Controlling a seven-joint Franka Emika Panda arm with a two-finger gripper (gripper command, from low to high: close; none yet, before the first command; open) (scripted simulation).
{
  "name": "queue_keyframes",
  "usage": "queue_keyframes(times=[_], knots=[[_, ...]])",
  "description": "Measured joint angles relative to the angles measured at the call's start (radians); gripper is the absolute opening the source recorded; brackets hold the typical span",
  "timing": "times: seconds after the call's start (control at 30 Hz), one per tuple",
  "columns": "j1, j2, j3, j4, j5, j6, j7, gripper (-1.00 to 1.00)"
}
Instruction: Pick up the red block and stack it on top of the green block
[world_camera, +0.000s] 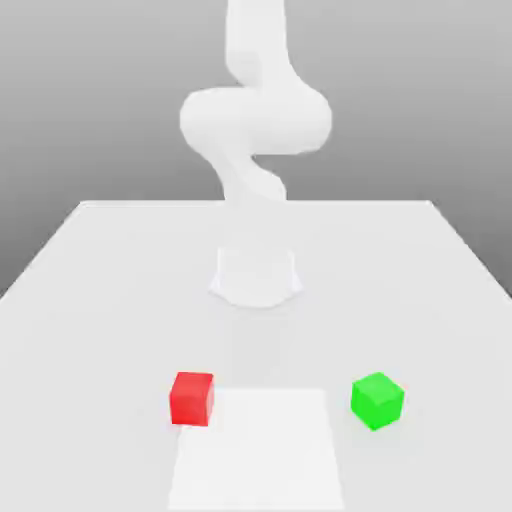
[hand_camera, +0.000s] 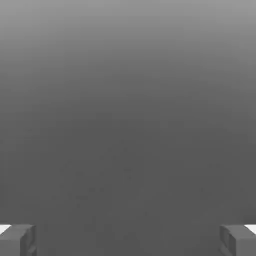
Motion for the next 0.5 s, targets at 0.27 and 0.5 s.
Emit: queue_keyframes(times=[0.27, 0.5], knots=[[-0.158, 0.195, 0.102, -0.143, 0.001, 0.131, 0.368, 0.00], [-0.282, 0.364, 0.172, -0.266, -0.002, 0.243, 0.686, 0.00]])
